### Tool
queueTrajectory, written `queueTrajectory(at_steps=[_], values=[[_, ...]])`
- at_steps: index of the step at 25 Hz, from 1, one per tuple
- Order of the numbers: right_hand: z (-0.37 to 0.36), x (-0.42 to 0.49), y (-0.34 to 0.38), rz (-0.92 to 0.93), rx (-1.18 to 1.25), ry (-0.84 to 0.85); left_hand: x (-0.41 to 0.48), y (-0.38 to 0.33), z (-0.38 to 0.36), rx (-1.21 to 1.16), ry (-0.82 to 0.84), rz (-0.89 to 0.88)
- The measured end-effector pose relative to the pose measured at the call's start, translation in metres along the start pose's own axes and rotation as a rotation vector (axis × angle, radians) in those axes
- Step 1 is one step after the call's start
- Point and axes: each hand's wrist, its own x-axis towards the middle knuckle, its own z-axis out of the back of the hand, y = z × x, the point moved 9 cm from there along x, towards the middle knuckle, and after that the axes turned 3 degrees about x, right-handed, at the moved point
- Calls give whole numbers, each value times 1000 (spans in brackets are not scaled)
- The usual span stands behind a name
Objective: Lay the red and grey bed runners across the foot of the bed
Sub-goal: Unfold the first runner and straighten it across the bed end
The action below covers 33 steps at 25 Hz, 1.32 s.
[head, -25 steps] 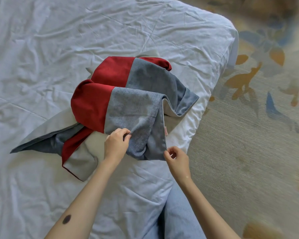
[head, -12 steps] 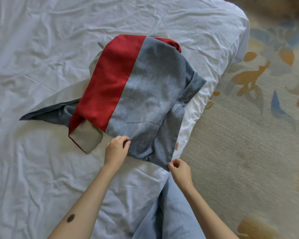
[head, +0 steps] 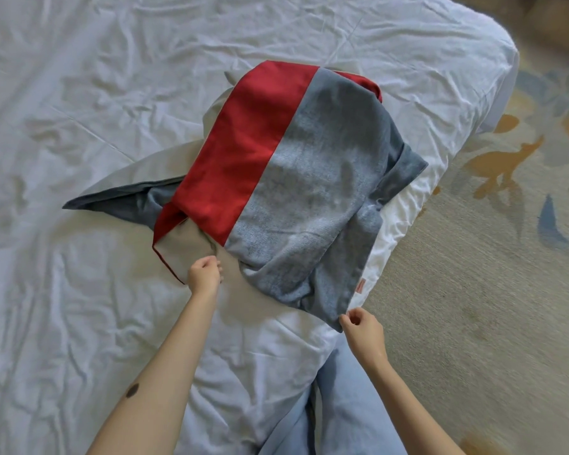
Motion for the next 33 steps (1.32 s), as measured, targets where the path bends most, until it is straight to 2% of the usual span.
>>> queueTrajectory(at_steps=[4, 10, 16, 23, 29, 33], values=[[-3, 6, 6, 10, -31, -2, 19, -10, 11, -64, -96, -13], [-9, 12, 21, 28, -106, -15, 26, -14, -25, 47, 172, 18], [-17, 12, 25, 11, -109, -28, 9, 11, -51, 56, 231, 104], [-17, 9, 21, 23, -111, -39, 5, 0, -31, 127, 164, 7], [-16, -8, 11, 31, -122, -38, -13, -23, 16, 264, -25, -193], [-31, -36, 0, 41, -127, 23, -30, -31, 64, 272, -151, -285]])
